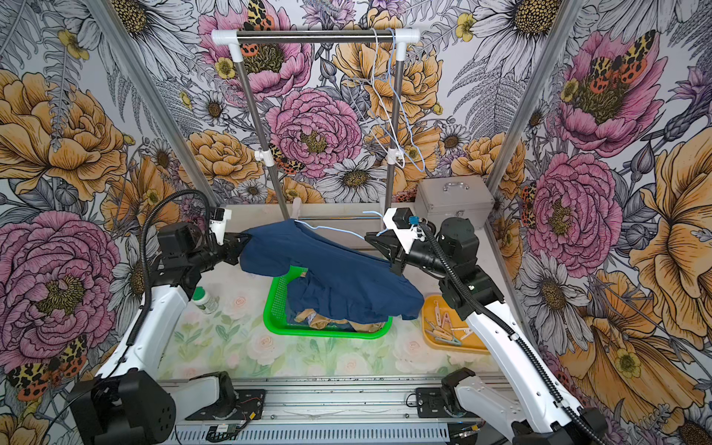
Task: Remove the clothespins securing t-shirts to the hanger
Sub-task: Remove the T-shirt from the hanger.
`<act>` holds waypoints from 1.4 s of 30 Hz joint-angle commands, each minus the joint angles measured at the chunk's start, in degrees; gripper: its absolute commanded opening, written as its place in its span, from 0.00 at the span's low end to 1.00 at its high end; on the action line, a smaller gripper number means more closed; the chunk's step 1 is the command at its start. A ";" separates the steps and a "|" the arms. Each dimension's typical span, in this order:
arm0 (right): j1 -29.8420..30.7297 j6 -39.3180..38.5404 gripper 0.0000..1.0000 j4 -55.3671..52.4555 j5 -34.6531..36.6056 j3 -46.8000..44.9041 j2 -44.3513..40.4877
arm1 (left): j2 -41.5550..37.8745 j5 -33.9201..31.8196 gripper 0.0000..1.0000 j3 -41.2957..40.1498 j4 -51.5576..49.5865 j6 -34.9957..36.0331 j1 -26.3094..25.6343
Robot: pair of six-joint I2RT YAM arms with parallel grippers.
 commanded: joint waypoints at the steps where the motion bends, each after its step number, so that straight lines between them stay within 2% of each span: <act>1: -2.20 -1.46 0.00 1.30 -0.17 0.24 -2.33 | 0.07 -3.40 0.00 -0.31 2.44 -1.96 2.38; 6: -3.38 -1.20 0.00 1.37 -0.27 0.57 -2.36 | 0.53 -1.45 0.00 0.85 2.51 -2.44 4.50; 13: -3.33 -0.19 0.00 1.34 -0.11 5.54 0.12 | -2.45 -1.44 0.00 1.75 1.37 -2.68 4.52; 15: -1.90 0.32 0.00 1.45 0.90 7.80 2.18 | -3.14 -0.79 0.00 2.14 1.38 -2.65 2.40; 19: 6.21 0.46 0.00 4.92 9.20 12.55 7.98 | -4.87 -7.39 0.00 3.29 0.98 0.52 -7.27; 21: 9.20 3.51 0.00 12.28 11.57 14.04 11.75 | -4.83 -8.59 0.00 5.53 0.68 0.11 -9.87; 25: 12.75 9.64 0.00 22.39 15.94 20.44 19.84 | -4.48 -8.16 0.00 10.02 0.15 -2.46 -9.02; 30: 14.31 15.17 0.00 36.13 19.38 22.74 26.30 | -4.67 -7.63 0.00 9.17 0.26 -2.52 -11.43; 32: 14.22 15.31 0.00 37.92 20.81 22.92 27.31 | -4.86 -7.72 0.00 8.27 0.23 -2.47 -11.78; 35: 13.87 15.66 0.00 41.62 22.57 22.06 27.49 | -5.88 -8.46 0.00 7.07 0.14 -2.90 -9.48; 39: 12.95 17.30 0.00 44.85 21.43 21.66 28.07 | -5.53 -6.31 0.00 5.36 0.50 -3.70 -7.37; 42: 12.30 15.39 0.00 40.86 21.57 20.68 26.76 | -5.34 -7.51 0.00 5.67 0.50 -2.45 -7.33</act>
